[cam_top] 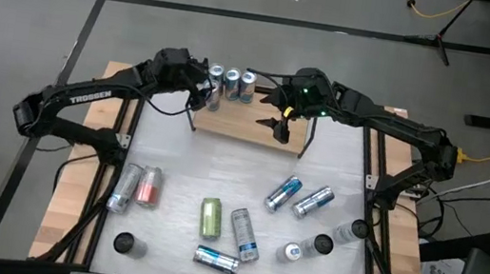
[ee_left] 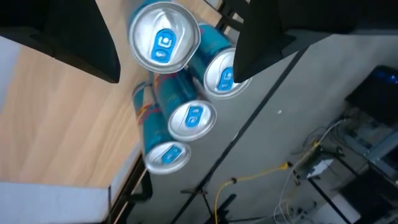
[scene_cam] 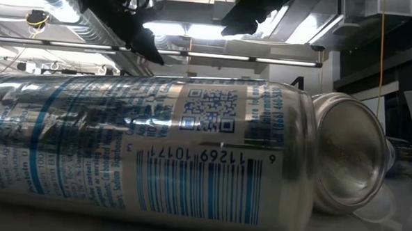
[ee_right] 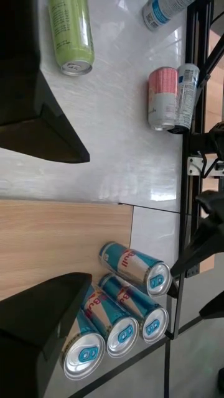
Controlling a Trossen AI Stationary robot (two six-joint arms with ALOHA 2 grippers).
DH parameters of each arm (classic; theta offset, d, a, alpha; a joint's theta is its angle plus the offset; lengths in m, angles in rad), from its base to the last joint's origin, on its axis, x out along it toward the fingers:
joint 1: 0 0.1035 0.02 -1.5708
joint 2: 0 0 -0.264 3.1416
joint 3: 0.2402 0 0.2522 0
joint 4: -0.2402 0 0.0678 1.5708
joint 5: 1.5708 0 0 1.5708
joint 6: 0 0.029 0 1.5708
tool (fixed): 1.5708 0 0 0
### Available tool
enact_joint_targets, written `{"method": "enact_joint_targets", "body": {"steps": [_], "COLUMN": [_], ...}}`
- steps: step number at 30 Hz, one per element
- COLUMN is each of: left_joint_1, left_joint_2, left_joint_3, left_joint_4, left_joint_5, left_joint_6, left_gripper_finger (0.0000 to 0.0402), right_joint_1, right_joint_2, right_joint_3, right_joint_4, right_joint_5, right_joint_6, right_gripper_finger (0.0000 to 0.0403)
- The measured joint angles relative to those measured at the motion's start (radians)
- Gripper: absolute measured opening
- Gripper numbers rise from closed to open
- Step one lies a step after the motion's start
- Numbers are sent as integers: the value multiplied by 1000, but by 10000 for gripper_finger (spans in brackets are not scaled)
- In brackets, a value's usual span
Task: Place canned beverage on shelf
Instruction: Put the blue soda can on the shelf aligned with the other blue soda can
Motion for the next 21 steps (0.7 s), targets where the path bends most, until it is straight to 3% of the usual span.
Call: {"method": "enact_joint_targets", "body": {"steps": [12, 21], "left_joint_1": [-70, -191], "left_joint_2": [-64, -74], "left_joint_3": [0, 1], "left_joint_4": [-2, -2], "left_joint_5": [1, 2], "left_joint_6": [-13, -351], "left_gripper_finger": [302, 302], "right_joint_1": [0, 0], "right_joint_2": [0, 0], "right_joint_3": [0, 0], "right_joint_4": [0, 0], "right_joint_5": [0, 0], "right_joint_6": [0, 0], "right_gripper_finger": [292, 292]}}
